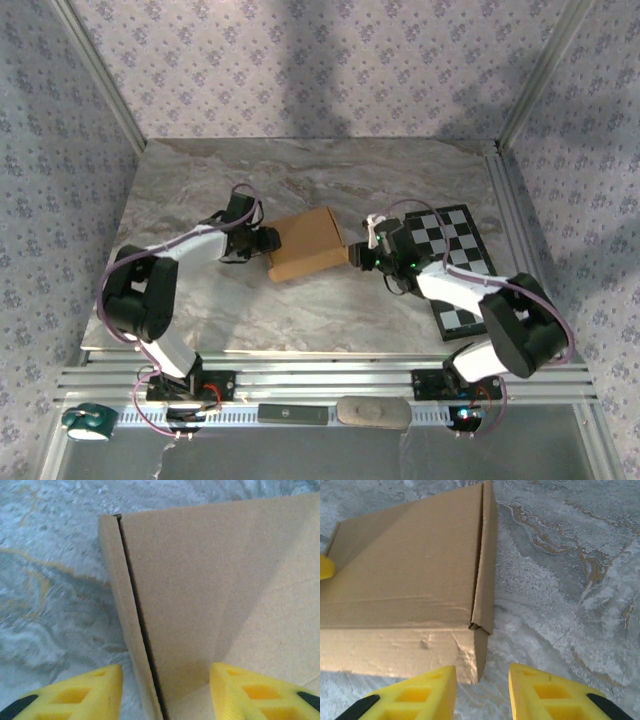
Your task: Fold the paper box
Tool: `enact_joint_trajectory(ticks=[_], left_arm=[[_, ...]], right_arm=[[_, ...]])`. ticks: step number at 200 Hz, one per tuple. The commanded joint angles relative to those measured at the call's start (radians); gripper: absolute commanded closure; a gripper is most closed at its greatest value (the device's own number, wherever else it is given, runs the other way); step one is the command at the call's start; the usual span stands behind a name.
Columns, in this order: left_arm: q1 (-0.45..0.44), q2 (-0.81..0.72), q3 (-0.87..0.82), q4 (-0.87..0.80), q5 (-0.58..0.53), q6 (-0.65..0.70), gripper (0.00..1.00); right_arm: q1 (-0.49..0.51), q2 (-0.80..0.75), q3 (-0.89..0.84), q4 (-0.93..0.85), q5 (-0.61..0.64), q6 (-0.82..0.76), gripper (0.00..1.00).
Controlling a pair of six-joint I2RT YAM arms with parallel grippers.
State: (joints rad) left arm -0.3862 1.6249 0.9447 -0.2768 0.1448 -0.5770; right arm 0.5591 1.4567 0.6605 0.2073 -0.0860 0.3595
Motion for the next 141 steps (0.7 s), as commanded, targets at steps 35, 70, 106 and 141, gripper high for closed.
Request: enact_joint_trajectory(ticks=[35, 70, 106, 141], left_arm=[[-0.049, -0.21, -0.082, -0.119, -0.055, 0.049, 0.48], [-0.136, -0.284, -0.162, -0.075, -0.004, 0.014, 0.48], [-0.08, -0.31, -0.178, -0.071, -0.101, 0.015, 0.44], [0.0, -0.159, -0.056, -0.036, -0.048, 0.068, 0.44]], right_arm=[[-0.074, 0.16, 0.127, -0.086, -0.193, -0.032, 0.61], [-0.105, 0.163, 0.153, -0.11, -0.199, -0.036, 0.59], [-0.07, 0.103, 0.134, -0.123, -0.155, 0.057, 0.6], [0.022, 0.062, 0.07, -0.023, -0.119, 0.294, 0.61]])
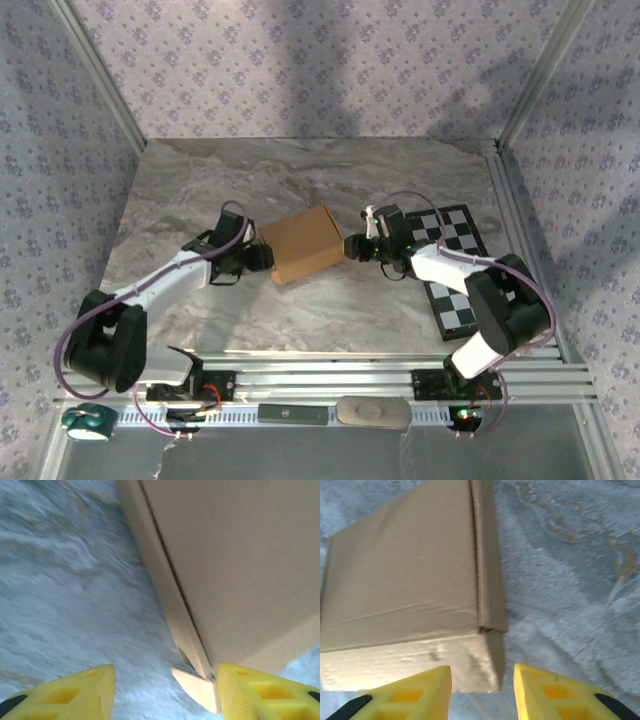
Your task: Fold the paper box
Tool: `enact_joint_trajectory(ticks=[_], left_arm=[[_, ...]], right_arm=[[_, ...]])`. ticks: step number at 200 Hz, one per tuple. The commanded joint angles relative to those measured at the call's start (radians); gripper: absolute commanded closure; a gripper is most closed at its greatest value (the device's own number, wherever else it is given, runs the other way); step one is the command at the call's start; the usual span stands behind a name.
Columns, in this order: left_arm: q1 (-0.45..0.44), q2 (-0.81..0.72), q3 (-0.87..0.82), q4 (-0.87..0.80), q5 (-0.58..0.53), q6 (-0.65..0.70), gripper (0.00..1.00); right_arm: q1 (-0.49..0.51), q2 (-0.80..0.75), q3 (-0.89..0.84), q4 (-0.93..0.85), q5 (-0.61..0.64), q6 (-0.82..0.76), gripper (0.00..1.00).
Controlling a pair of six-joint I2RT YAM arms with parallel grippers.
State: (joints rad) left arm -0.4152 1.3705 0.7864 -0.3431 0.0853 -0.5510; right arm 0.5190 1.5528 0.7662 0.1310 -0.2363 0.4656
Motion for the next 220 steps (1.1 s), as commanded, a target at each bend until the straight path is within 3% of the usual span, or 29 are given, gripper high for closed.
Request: enact_joint_trajectory(ticks=[1, 34, 55, 69, 85, 103, 120, 138, 154, 185, 220], left_arm=[[0.03, 0.101, 0.105, 0.031, 0.013, 0.043, 0.44], [0.041, 0.262, 0.175, 0.018, 0.04, 0.013, 0.45], [0.038, 0.264, 0.129, 0.108, 0.054, -0.05, 0.46], [0.03, 0.269, 0.117, 0.133, 0.065, -0.081, 0.46], [0.016, 0.272, 0.105, 0.149, 0.073, -0.111, 0.48], [-0.004, 0.26, 0.09, 0.157, 0.059, -0.128, 0.49], [-0.011, 0.252, 0.09, 0.15, 0.04, -0.121, 0.49], [-0.009, 0.263, 0.116, 0.125, 0.019, -0.077, 0.5], [-0.006, 0.271, 0.142, 0.11, -0.02, -0.018, 0.49], [-0.016, 0.182, 0.158, 0.058, -0.082, 0.006, 0.48], [-0.145, 0.036, 0.126, -0.062, -0.08, -0.064, 0.47]], right_arm=[[0.067, -0.033, -0.037, 0.058, 0.033, 0.196, 0.61], [0.232, 0.011, -0.034, 0.165, 0.098, 0.496, 0.61], [0.325, 0.033, -0.057, 0.268, 0.136, 0.735, 0.62], [0.379, 0.038, -0.074, 0.353, 0.167, 0.781, 0.62], [0.408, 0.021, -0.011, 0.235, 0.204, 0.644, 0.63], [0.45, -0.004, 0.076, -0.011, 0.395, 0.339, 0.63], [0.482, 0.009, 0.09, -0.084, 0.504, 0.068, 0.63], [0.481, -0.001, 0.069, -0.11, 0.556, -0.112, 0.61], [0.418, -0.048, 0.059, -0.172, 0.583, -0.153, 0.57], [0.125, -0.098, 0.08, -0.213, 0.359, -0.151, 0.55], [-0.064, -0.036, 0.175, -0.28, 0.147, -0.183, 0.51]])
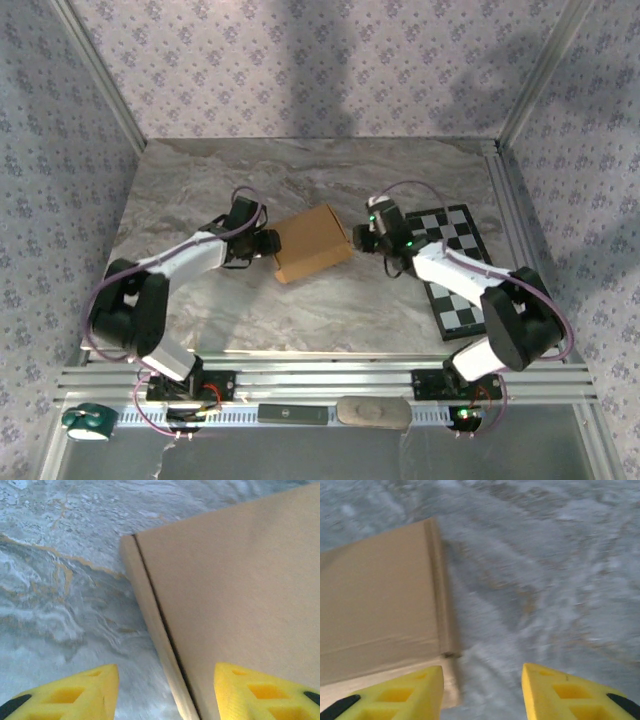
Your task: Fold the paper box
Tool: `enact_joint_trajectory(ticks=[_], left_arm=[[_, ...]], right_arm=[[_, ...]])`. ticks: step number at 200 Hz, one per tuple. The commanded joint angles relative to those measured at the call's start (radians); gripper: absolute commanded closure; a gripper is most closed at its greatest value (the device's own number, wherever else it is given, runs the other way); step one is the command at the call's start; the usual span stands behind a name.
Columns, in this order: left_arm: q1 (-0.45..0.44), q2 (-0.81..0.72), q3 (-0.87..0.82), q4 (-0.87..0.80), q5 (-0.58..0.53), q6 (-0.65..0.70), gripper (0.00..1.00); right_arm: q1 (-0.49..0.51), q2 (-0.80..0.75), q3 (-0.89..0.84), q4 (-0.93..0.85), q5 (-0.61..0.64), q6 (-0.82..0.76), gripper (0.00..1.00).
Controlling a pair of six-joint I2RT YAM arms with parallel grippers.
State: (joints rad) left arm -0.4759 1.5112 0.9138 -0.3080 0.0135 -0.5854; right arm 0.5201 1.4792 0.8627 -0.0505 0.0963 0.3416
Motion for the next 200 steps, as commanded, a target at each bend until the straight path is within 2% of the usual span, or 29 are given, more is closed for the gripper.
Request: enact_joint_trajectory(ticks=[1, 25, 51, 121, 200], left_arm=[[-0.087, -0.108, -0.006, -0.096, -0.006, -0.031, 0.47], [-0.131, -0.174, -0.109, -0.044, 0.052, -0.108, 0.46], [-0.148, -0.198, -0.166, 0.0, 0.079, -0.139, 0.46], [-0.157, -0.104, -0.241, 0.186, 0.148, -0.178, 0.48], [-0.158, -0.073, -0.236, 0.22, 0.143, -0.176, 0.51]], right_arm=[[-0.068, 0.043, 0.084, -0.1, -0.191, -0.059, 0.51], [-0.115, 0.15, 0.171, -0.138, -0.327, -0.069, 0.5], [-0.115, 0.246, 0.243, -0.155, -0.426, -0.052, 0.49], [-0.088, 0.362, 0.311, -0.209, -0.419, -0.038, 0.49], [-0.071, 0.334, 0.259, -0.198, -0.432, 0.023, 0.49]])
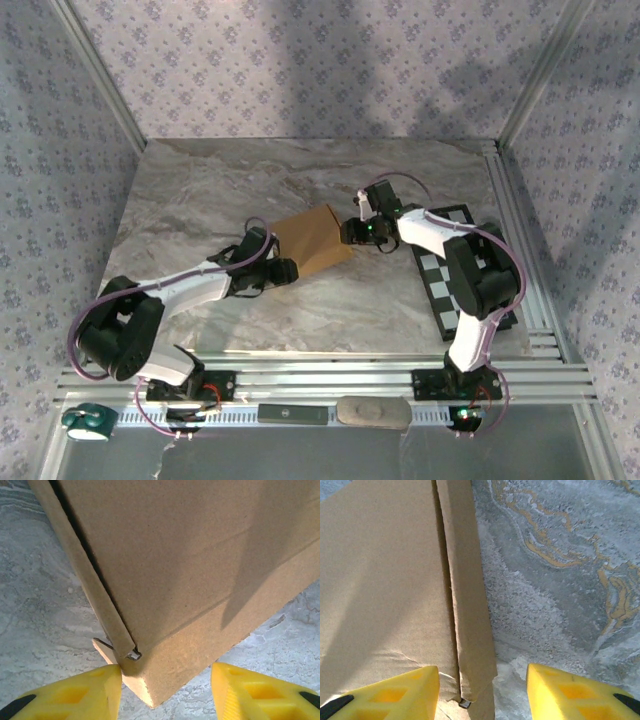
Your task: Fold the paper box
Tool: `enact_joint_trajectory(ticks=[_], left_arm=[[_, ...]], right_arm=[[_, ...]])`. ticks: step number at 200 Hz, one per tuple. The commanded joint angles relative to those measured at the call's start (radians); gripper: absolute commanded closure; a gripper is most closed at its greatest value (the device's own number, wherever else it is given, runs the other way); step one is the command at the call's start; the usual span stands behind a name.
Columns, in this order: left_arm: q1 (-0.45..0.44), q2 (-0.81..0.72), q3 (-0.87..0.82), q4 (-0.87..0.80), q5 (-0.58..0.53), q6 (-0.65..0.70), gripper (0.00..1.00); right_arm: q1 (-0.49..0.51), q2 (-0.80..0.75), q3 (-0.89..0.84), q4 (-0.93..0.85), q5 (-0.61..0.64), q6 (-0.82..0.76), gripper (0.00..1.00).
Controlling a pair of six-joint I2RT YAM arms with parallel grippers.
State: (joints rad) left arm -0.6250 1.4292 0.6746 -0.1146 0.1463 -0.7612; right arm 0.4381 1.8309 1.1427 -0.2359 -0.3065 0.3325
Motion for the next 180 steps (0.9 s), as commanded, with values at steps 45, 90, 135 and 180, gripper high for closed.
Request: enact_joint_trajectory(ticks=[45, 90, 135, 180], left_arm=[[-0.012, 0.014, -0.002, 0.035, 0.009, 0.01, 0.53], [-0.017, 0.005, -0.016, 0.053, 0.001, 0.019, 0.57], [-0.016, 0.011, -0.015, 0.05, -0.013, 0.043, 0.64], [-0.018, 0.024, -0.003, 0.022, -0.035, 0.072, 0.64]], right_arm=[[0.017, -0.016, -0.02, -0.009, -0.037, 0.043, 0.51], [0.018, -0.018, -0.024, -0.01, -0.046, 0.051, 0.52], [0.019, -0.021, -0.029, -0.008, -0.045, 0.06, 0.53], [0.017, -0.015, -0.015, -0.02, -0.053, 0.059, 0.54]])
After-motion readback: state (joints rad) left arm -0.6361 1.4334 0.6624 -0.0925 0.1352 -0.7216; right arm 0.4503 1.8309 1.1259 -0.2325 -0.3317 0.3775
